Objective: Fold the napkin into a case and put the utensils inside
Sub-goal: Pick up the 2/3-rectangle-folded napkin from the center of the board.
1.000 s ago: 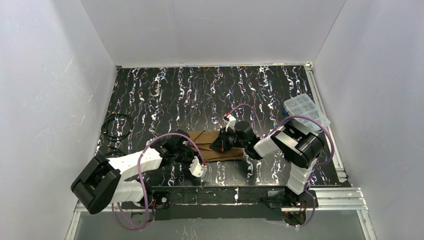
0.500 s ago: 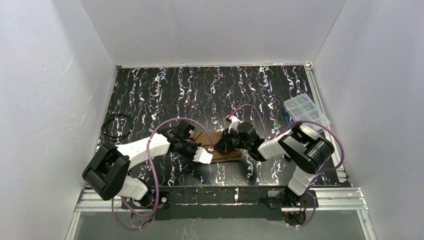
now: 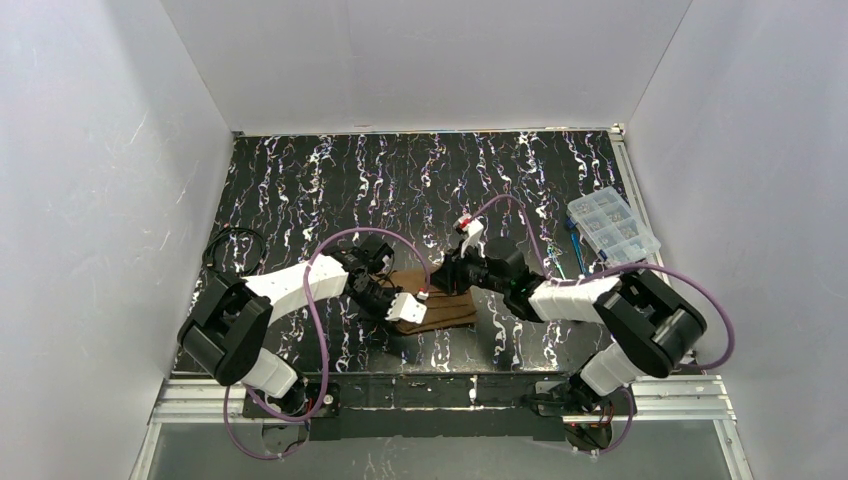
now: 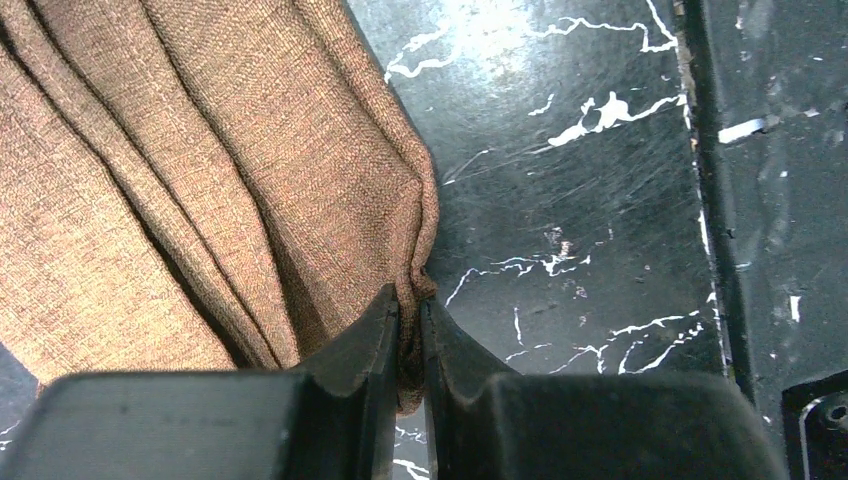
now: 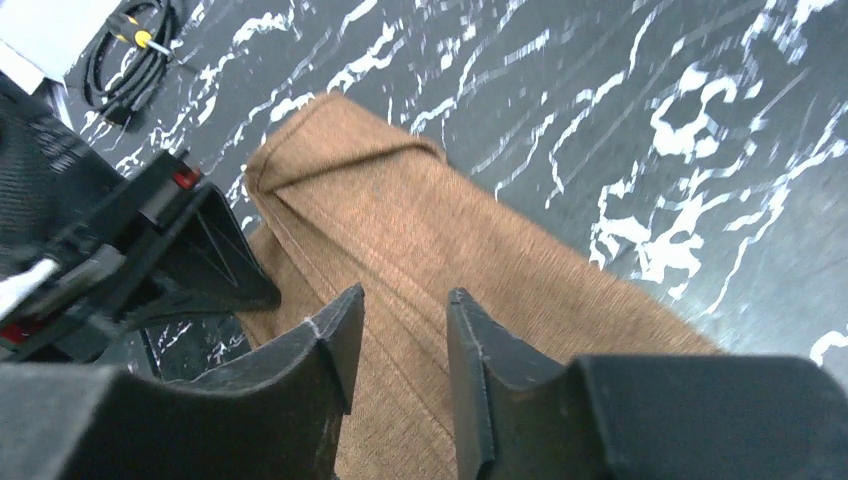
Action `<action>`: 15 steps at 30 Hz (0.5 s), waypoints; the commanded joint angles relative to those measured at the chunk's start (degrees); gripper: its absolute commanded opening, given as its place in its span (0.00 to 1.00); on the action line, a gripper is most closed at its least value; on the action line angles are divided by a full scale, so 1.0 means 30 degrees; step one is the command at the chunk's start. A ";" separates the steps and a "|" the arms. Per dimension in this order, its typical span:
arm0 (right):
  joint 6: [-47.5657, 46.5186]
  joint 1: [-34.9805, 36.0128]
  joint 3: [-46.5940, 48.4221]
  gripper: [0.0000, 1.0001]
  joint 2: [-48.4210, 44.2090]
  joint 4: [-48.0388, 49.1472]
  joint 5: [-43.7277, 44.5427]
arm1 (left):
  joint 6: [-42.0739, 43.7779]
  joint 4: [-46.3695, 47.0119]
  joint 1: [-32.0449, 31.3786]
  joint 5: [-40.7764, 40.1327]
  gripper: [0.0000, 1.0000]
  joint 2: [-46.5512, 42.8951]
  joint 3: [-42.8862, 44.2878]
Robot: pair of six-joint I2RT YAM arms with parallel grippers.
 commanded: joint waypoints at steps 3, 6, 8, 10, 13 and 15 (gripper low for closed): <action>-0.2084 -0.0571 0.1247 0.40 -0.1064 -0.1035 0.0316 | 0.0331 -0.1267 0.0175 0.1203 0.00 -0.0059 0.0592; -0.1917 -0.1039 0.1379 0.33 -0.0438 0.0017 -0.0846 | 0.0142 -0.1340 0.0178 0.1252 0.00 0.0146 0.0931; -0.2088 -0.1116 0.1459 0.34 -0.0095 0.1177 -0.1834 | 0.0002 -0.1405 0.0178 0.1287 0.00 0.0204 0.1131; -0.2592 -0.1141 0.1507 0.28 0.0091 0.1596 -0.2381 | -0.0012 -0.1238 0.0261 0.1309 0.00 0.0096 0.1150; -0.3047 -0.1135 0.0354 0.31 -0.0188 0.3415 -0.2480 | -0.0047 -0.0866 0.0607 0.1628 0.00 -0.0124 0.1015; -0.3289 -0.1083 -0.0539 0.50 -0.0729 0.4600 -0.3242 | -0.0274 -0.0842 0.0928 0.2041 0.00 -0.0101 0.1119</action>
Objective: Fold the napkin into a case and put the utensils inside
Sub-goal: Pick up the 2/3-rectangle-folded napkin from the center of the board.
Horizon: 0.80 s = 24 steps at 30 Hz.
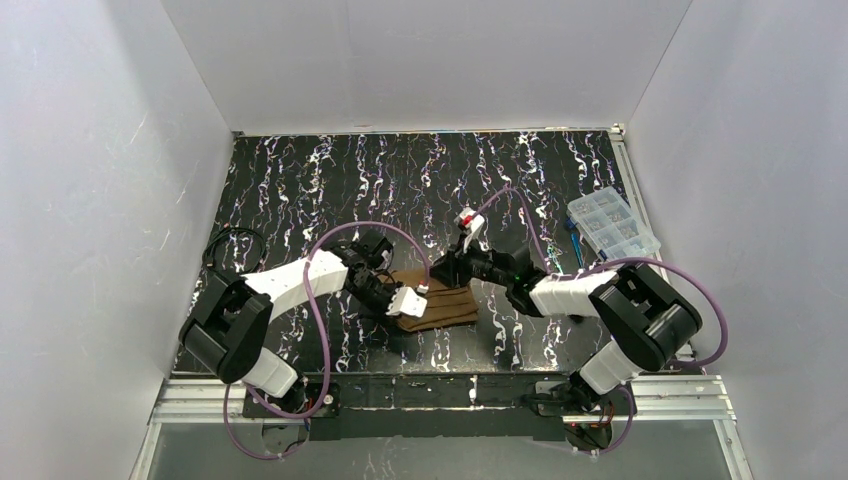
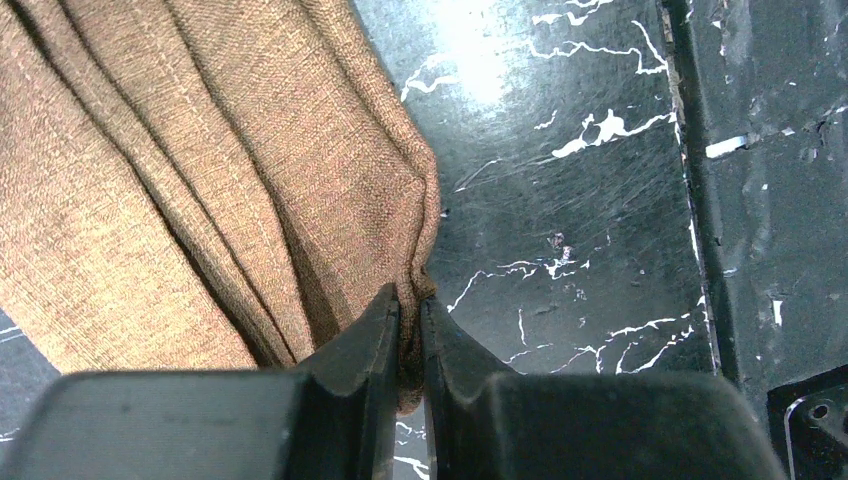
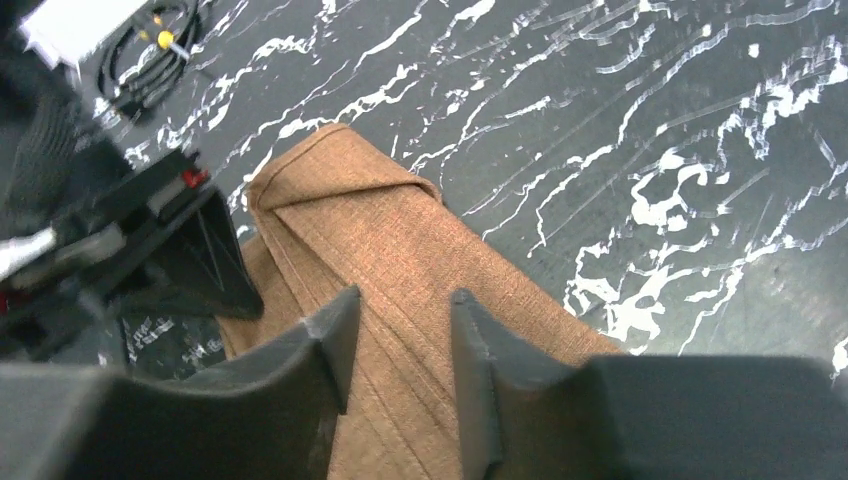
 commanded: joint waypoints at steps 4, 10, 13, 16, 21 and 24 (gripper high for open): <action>-0.1975 0.0555 -0.2027 0.80 -0.1994 0.3356 -0.1872 | -0.0541 -0.0816 0.1236 0.2164 0.00 0.0335 0.1066; -0.2920 0.1636 -0.2627 0.80 -0.2161 0.3433 -0.1704 | -0.0368 -0.1398 0.1874 0.3002 0.00 0.0682 0.1800; -0.3298 0.2623 -0.2894 0.80 -0.1591 0.4248 -0.1008 | -0.0178 -0.1888 0.2070 0.3403 0.00 0.0892 0.2151; -0.3696 0.3578 -0.2840 0.80 -0.0470 0.5198 -0.0459 | 0.0191 -0.2558 0.2224 0.3692 0.00 0.1244 0.2508; -0.4281 0.4683 -0.2234 0.78 0.1126 0.6399 0.0415 | 0.0895 -0.3580 0.2566 0.3909 0.00 0.1842 0.3258; -0.4283 0.4889 -0.2022 0.77 0.2027 0.7285 0.0633 | 0.1082 -0.3910 0.2711 0.4049 0.00 0.2068 0.3566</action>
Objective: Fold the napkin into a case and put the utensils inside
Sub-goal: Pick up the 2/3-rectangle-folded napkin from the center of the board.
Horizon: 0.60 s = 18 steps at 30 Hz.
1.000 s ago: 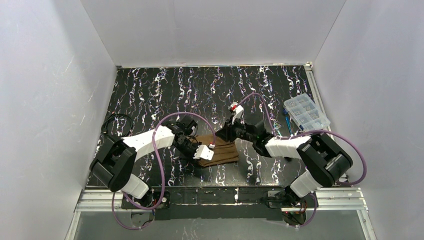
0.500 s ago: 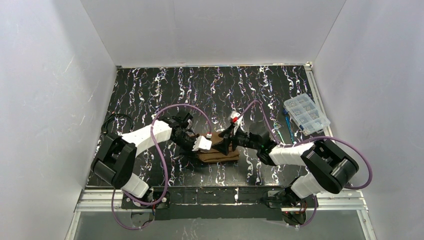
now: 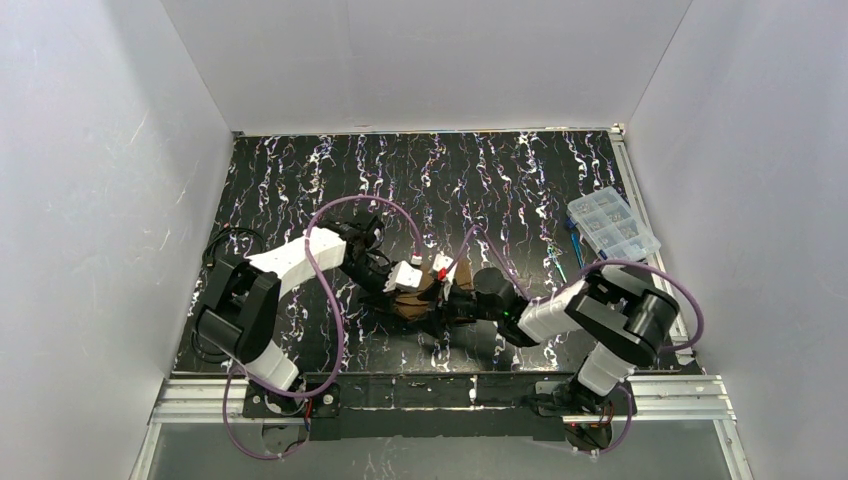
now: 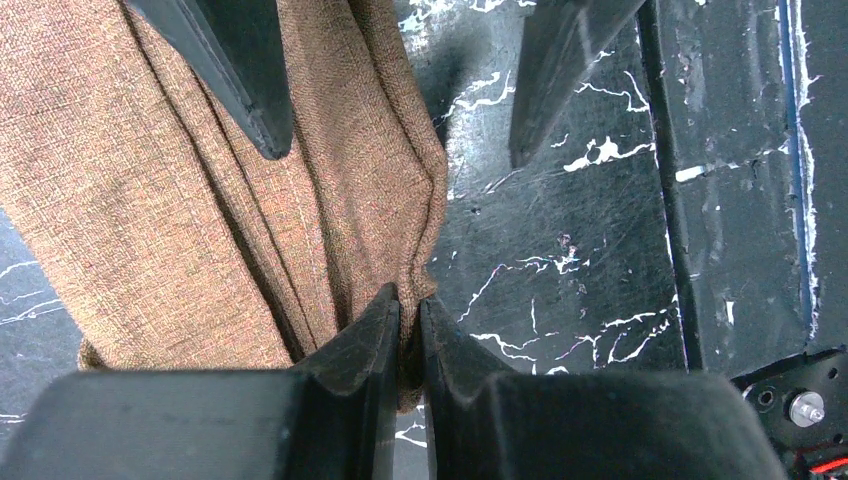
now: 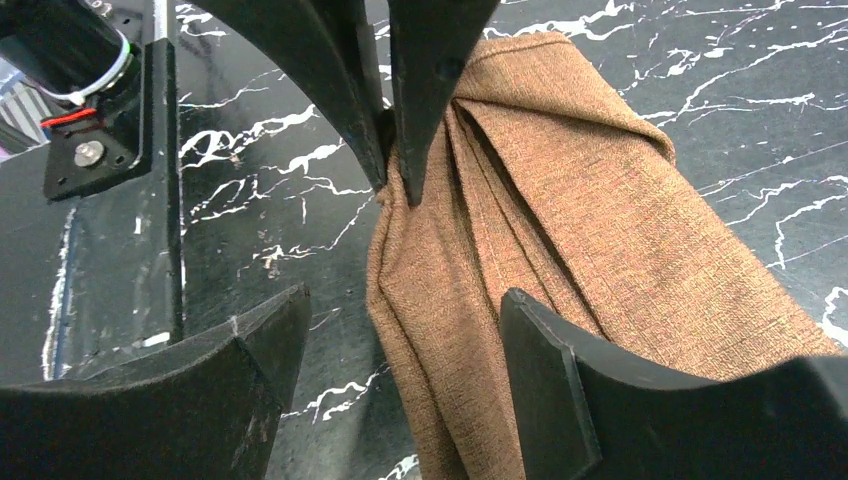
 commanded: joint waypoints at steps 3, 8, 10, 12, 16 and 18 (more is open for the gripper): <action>-0.0670 0.0471 0.0921 0.76 0.1714 0.3602 0.1091 | 0.0702 -0.1698 0.0446 0.1223 0.00 0.0302 0.1149; -0.0876 0.0804 0.1059 0.75 0.2878 0.5203 0.2346 | 0.0516 -0.1986 0.0688 0.1669 0.00 0.0606 0.1640; -0.1171 0.0978 0.1205 0.75 0.3176 0.5457 0.2671 | 0.0684 -0.2208 0.0718 0.1680 0.00 0.0744 0.1732; -0.1662 0.1206 0.1437 0.75 0.3364 0.5289 0.3119 | 0.0837 -0.2278 0.0745 0.1639 0.00 0.0835 0.1757; -0.1934 0.1539 0.1907 0.73 0.3705 0.5188 0.3692 | 0.0996 -0.2513 0.0908 0.1668 0.00 0.1035 0.1846; -0.2171 0.1597 0.2138 0.72 0.3912 0.5195 0.3836 | 0.1058 -0.2638 0.1003 0.1705 0.00 0.1081 0.1937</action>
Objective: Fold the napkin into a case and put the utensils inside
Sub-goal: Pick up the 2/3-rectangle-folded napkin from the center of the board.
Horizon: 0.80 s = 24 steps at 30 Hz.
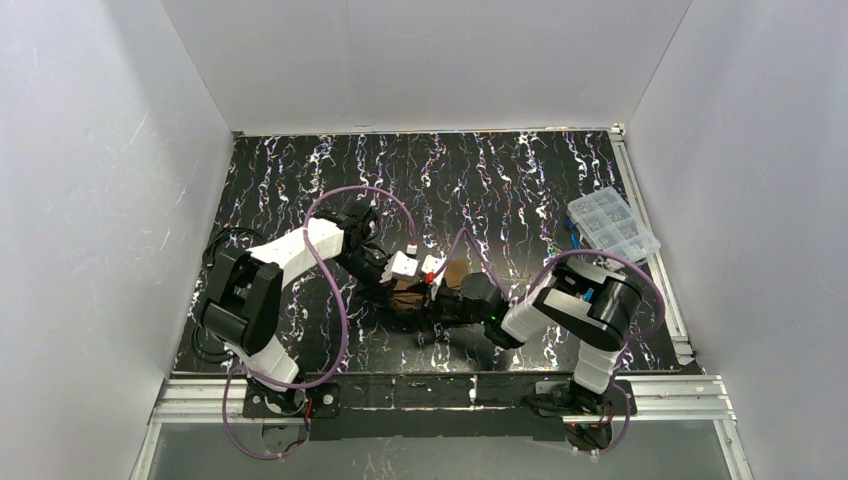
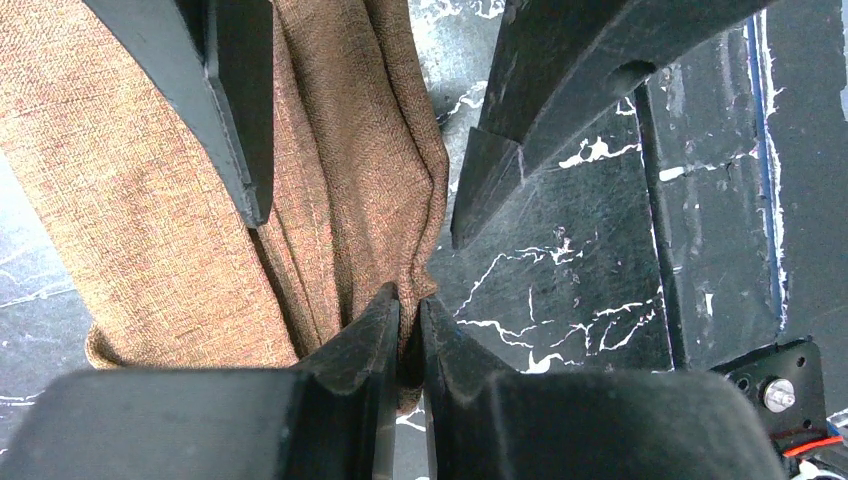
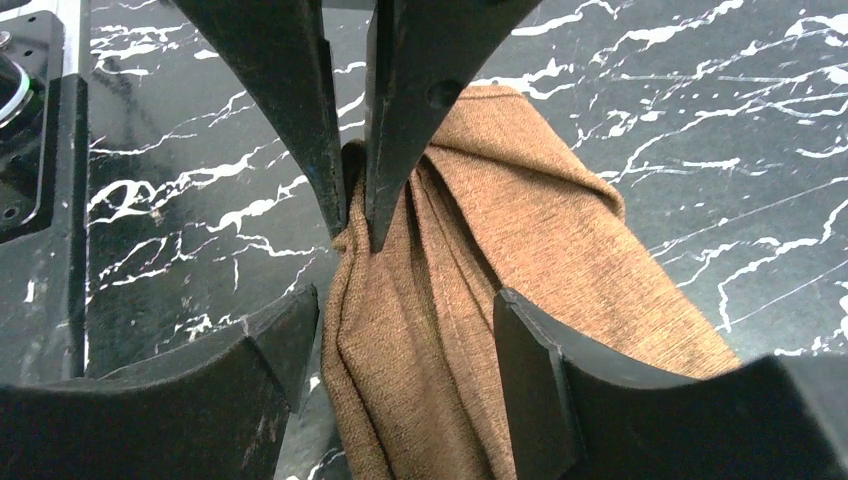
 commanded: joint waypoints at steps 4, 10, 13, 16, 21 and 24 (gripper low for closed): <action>-0.1476 0.0290 0.1426 0.66 0.0811 0.1559 0.0892 | 0.0452 -0.1030 0.0218 0.0904 0.00 0.0233 0.0705; -0.1587 0.0415 0.1911 0.47 0.1151 0.1290 0.0977 | 0.0508 -0.1149 0.0245 0.0871 0.00 0.0398 0.0882; -0.1564 0.0494 0.1905 0.43 0.1166 0.1212 0.0836 | 0.0555 -0.1149 0.0248 0.0799 0.00 0.0456 0.0877; -0.1318 0.0638 0.1993 0.46 0.1154 0.1125 0.0262 | 0.0604 -0.1149 0.0248 0.0745 0.00 0.0550 0.0934; -0.1310 0.0983 0.2044 0.62 0.1086 0.0805 -0.0119 | 0.0551 -0.1149 0.0262 0.0672 0.00 0.0717 0.1094; -0.1310 0.1028 0.2047 0.60 0.1158 0.0815 0.0083 | 0.0555 -0.1172 0.0278 0.0707 0.00 0.0762 0.1177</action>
